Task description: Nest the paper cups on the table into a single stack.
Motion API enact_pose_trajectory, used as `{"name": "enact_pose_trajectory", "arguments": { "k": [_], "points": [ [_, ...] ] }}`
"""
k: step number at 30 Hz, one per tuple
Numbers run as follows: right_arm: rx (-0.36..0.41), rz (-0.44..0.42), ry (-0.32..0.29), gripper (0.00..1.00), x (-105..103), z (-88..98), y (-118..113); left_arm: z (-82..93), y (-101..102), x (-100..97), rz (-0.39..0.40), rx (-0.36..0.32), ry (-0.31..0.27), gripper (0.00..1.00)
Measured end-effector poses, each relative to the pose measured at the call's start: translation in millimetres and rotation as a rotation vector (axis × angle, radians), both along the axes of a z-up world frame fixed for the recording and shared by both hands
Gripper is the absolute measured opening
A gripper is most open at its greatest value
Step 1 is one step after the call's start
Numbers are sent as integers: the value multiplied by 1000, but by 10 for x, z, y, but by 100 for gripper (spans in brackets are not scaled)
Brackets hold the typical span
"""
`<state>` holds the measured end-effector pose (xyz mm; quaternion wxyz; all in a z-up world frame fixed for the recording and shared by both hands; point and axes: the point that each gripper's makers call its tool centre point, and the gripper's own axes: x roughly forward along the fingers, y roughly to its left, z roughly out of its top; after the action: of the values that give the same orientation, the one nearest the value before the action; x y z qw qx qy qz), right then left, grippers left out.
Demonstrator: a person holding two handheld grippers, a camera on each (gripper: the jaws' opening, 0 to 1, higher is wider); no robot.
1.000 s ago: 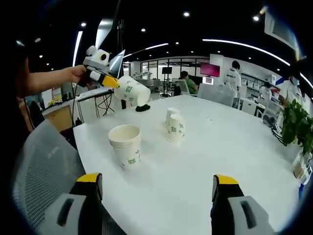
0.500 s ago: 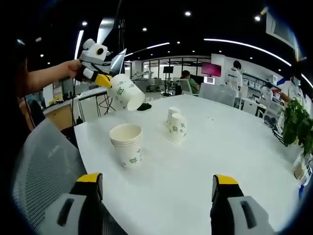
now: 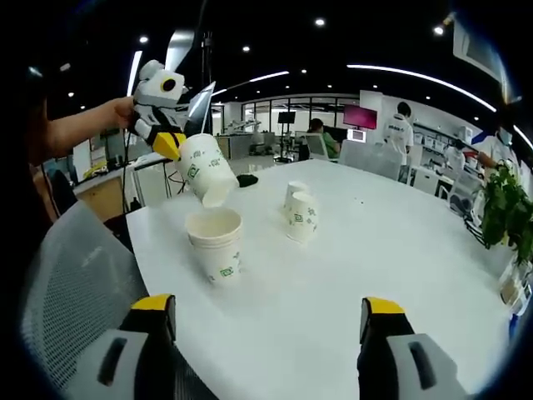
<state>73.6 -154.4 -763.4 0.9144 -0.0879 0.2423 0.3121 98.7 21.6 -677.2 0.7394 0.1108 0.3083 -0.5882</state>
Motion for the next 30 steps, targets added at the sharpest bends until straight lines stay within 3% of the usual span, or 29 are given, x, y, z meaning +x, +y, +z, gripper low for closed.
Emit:
{"name": "enact_pose_trajectory", "arguments": {
  "k": [16, 23, 30],
  "points": [
    [-3, -1, 5, 91, -6, -11, -3, -162, -121, -56, -117, 116, -36, 0],
    [-3, -5, 4, 91, -2, -13, -16, -180, -158, -84, -206, 169, -100, 0],
    [0, -13, 1, 91, 7, -5, -30, -208, -236, -82, -249, 195, -115, 0]
  ]
}}
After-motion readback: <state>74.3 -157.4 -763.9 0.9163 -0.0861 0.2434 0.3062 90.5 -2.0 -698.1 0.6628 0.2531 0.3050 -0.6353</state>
